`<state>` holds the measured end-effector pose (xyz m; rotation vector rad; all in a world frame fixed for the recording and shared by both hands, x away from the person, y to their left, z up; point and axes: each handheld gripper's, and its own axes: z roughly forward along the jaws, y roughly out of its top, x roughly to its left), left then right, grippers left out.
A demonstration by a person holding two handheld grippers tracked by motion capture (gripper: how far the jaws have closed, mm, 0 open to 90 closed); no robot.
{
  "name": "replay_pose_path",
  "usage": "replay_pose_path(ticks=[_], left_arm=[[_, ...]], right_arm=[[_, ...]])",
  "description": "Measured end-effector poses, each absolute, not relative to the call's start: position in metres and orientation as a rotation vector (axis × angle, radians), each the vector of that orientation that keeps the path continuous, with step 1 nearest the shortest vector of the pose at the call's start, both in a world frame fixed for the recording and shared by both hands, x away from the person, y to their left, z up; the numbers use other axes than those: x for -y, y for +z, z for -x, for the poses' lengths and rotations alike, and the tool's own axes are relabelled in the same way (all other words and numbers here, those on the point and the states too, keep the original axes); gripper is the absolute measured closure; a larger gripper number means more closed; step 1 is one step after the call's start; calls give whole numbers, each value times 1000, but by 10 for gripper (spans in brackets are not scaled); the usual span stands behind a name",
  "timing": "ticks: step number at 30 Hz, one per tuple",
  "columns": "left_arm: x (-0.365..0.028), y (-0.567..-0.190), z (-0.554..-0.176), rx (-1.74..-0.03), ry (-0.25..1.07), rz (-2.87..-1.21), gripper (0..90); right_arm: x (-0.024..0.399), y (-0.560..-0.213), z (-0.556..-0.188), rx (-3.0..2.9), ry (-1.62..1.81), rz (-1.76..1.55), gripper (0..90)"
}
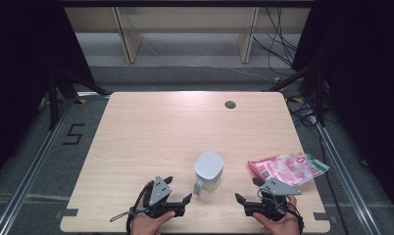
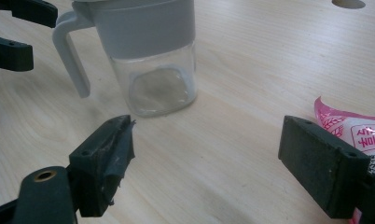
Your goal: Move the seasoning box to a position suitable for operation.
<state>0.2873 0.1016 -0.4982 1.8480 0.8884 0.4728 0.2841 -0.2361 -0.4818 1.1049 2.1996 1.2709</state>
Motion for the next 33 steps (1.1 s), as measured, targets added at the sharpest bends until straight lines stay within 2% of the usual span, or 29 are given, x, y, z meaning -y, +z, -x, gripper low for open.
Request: replay_pose_path(ticks=[9, 23, 33], left_arm=[[-102, -497, -287, -866, 495, -1864, 148], [-84, -497, -286, -832, 434, -1844, 155], [-65, -501, -282, -769, 447, -1840, 291]], right_arm=[[236, -482, -285, -2209, 1280, -1099, 189], [236, -483, -286, -2224, 1276, -1086, 178], [237, -483, -286, -2219, 1266, -1085, 173]])
